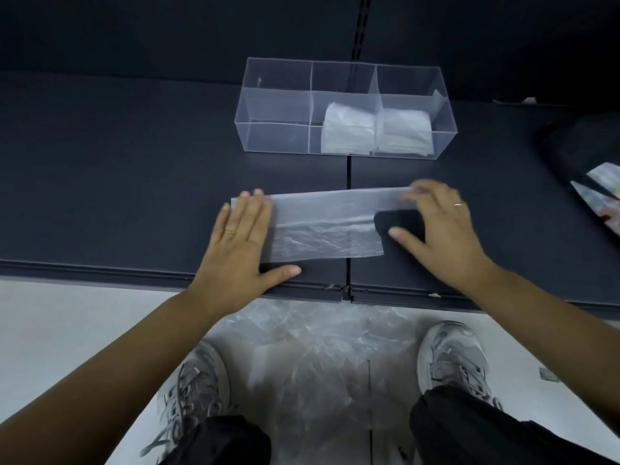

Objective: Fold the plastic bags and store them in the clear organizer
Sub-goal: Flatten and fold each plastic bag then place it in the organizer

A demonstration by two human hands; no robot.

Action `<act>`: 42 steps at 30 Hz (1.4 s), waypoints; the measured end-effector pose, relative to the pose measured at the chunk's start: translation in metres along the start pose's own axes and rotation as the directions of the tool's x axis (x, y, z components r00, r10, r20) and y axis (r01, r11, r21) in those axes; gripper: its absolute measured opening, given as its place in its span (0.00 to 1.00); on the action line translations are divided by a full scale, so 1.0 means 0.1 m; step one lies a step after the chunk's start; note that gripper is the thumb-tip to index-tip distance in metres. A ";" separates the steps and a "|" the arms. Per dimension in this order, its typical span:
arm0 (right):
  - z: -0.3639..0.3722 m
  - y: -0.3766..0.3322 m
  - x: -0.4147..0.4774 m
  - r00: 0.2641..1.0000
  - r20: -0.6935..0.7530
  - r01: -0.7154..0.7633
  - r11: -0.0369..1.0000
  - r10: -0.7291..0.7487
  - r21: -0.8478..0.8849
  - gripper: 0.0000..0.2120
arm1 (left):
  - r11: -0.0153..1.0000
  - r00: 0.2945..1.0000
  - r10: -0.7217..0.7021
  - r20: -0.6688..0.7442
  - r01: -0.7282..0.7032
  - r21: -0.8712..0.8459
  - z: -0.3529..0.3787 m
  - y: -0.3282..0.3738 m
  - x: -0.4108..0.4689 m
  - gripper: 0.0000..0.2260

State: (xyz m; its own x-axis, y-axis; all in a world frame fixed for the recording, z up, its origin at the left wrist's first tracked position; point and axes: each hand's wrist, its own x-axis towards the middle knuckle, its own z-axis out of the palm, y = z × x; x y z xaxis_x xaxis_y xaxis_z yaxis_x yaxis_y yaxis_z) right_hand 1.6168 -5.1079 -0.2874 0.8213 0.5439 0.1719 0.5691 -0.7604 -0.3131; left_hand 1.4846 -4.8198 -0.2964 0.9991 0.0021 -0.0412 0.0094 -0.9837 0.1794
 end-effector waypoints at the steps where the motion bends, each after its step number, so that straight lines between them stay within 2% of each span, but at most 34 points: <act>1: -0.01 -0.07 -0.07 0.997 0.027 0.076 0.995 -0.078 0.065 0.18 | 0.996 0.997 0.079 0.004 -0.079 -0.048 0.00 0.06 -0.01 0.45; 2: -0.01 -0.13 -0.12 0.989 0.076 0.117 0.988 -0.125 0.100 0.15 | 0.985 0.990 0.141 0.010 -0.140 -0.102 0.01 0.13 -0.01 0.42; 4: 0.02 -0.21 -0.18 0.982 0.145 0.103 0.985 -0.123 0.142 0.11 | 0.964 0.980 0.199 0.018 -0.192 -0.184 0.03 0.25 0.00 0.38; 8: 0.05 -0.26 -0.13 0.983 0.146 0.085 0.983 -0.109 0.162 0.02 | 0.961 0.984 0.177 -0.031 -0.179 -0.210 0.07 0.36 0.04 0.33; 11: 0.03 -0.27 -0.08 0.972 0.223 0.030 0.976 -0.080 0.218 0.03 | 0.970 0.983 0.138 -0.122 -0.159 -0.182 0.06 0.41 0.05 0.27; 14: -0.14 -0.25 -0.02 0.942 0.334 -0.161 0.897 0.016 0.412 0.08 | 0.973 0.957 0.161 -0.242 -0.194 -0.121 0.06 0.47 0.10 0.17; 15: -0.19 -0.24 -0.01 0.932 0.361 -0.187 0.887 0.025 0.421 0.08 | 0.969 0.942 0.192 -0.274 -0.226 -0.097 0.06 0.48 0.11 0.14; 17: -0.29 -0.23 0.01 0.940 0.339 -0.150 0.932 0.030 0.331 0.04 | 0.960 0.921 0.241 -0.305 -0.272 -0.064 0.06 0.50 0.12 0.13; 18: -0.32 -0.23 0.00 0.954 0.298 -0.103 0.963 0.026 0.248 0.09 | 0.959 0.920 0.242 -0.308 -0.274 -0.065 0.06 0.50 0.11 0.14; 20: -0.36 -0.32 -0.02 0.960 0.272 0.035 0.993 -0.066 0.116 0.32 | 0.961 0.922 0.229 -0.313 -0.265 -0.077 0.04 0.52 0.09 0.11; 21: -0.33 -0.39 -0.03 0.949 0.282 0.126 0.990 -0.139 0.064 0.40 | 0.961 0.923 0.229 -0.308 -0.265 -0.080 0.02 0.53 0.07 0.09; 22: -0.28 -0.46 -0.05 0.931 0.304 0.206 0.978 -0.202 0.017 0.44 | 0.961 0.927 0.226 -0.299 -0.262 -0.085 0.01 0.55 0.06 0.07; 23: -0.21 -0.51 -0.07 0.916 0.322 0.260 0.966 -0.241 -0.016 0.44 | 0.963 0.934 0.216 -0.284 -0.253 -0.097 -0.01 0.57 0.05 0.05; 24: -0.13 -0.54 -0.08 0.914 0.316 0.275 0.961 -0.253 -0.025 0.40 | 0.964 0.943 0.198 -0.266 -0.237 -0.123 -0.04 0.57 0.05 0.03; 26: 0.00 -0.54 -0.08 0.949 0.228 0.216 0.976 -0.218 0.035 0.24 | 0.960 0.970 0.131 -0.203 -0.175 -0.220 -0.09 0.54 0.05 0.06; 28: 0.03 -0.48 -0.04 0.982 0.141 0.091 0.973 -0.123 0.211 0.10 | 0.934 0.986 0.034 -0.160 -0.088 -0.346 -0.13 0.41 0.05 0.07; 29: 0.01 -0.44 0.00 0.990 0.133 -0.003 0.945 -0.043 0.327 0.06 | 0.909 0.988 -0.028 -0.150 -0.037 -0.415 -0.16 0.31 0.05 0.07; 30: -0.01 -0.40 0.04 0.987 0.158 -0.102 0.898 0.037 0.428 0.04 | 0.871 0.986 -0.101 -0.131 0.023 -0.492 -0.19 0.20 0.05 0.06; 32: -0.05 -0.33 0.14 0.963 0.236 -0.237 0.820 0.128 0.521 0.04 | 0.760 0.973 -0.229 -0.038 0.155 -0.631 -0.27 -0.02 0.03 0.06; 35: -0.04 -0.29 0.27 0.928 0.306 -0.361 0.724 0.213 0.588 0.06 | 0.592 0.919 -0.387 0.080 0.314 -0.742 -0.33 -0.26 0.07 0.06; 38: 0.01 -0.27 0.39 0.899 0.332 -0.433 0.681 0.284 0.590 0.09 | 0.438 0.840 -0.532 0.107 0.381 -0.815 -0.31 -0.33 0.13 0.07; 39: 0.02 -0.27 0.42 0.892 0.340 -0.449 0.680 0.299 0.580 0.10 | 0.434 0.802 -0.593 0.072 0.394 -0.810 -0.29 -0.32 0.13 0.07; 40: 0.03 -0.27 0.45 0.882 0.349 -0.468 0.673 0.316 0.572 0.10 | 0.511 0.768 -0.640 -0.025 0.401 -0.760 -0.27 -0.28 0.12 0.07; 41: 0.03 -0.26 0.48 0.872 0.359 -0.487 0.670 0.333 0.561 0.10 | 0.651 0.755 -0.629 -0.186 0.380 -0.657 -0.27 -0.20 0.10 0.08; 42: 0.04 -0.25 0.51 0.862 0.368 -0.503 0.673 0.348 0.542 0.09 | 0.795 0.777 -0.528 -0.343 0.309 -0.523 -0.26 -0.10 0.07 0.11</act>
State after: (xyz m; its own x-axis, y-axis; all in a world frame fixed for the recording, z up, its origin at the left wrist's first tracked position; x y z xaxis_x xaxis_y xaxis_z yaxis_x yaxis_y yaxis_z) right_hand 1.6438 -5.0597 -0.2741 0.8918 0.3350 -0.3042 -0.0514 -0.5929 -0.8036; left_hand 1.4929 -4.8049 -0.2728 0.7851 0.5824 0.2107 0.3369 -0.6871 0.6438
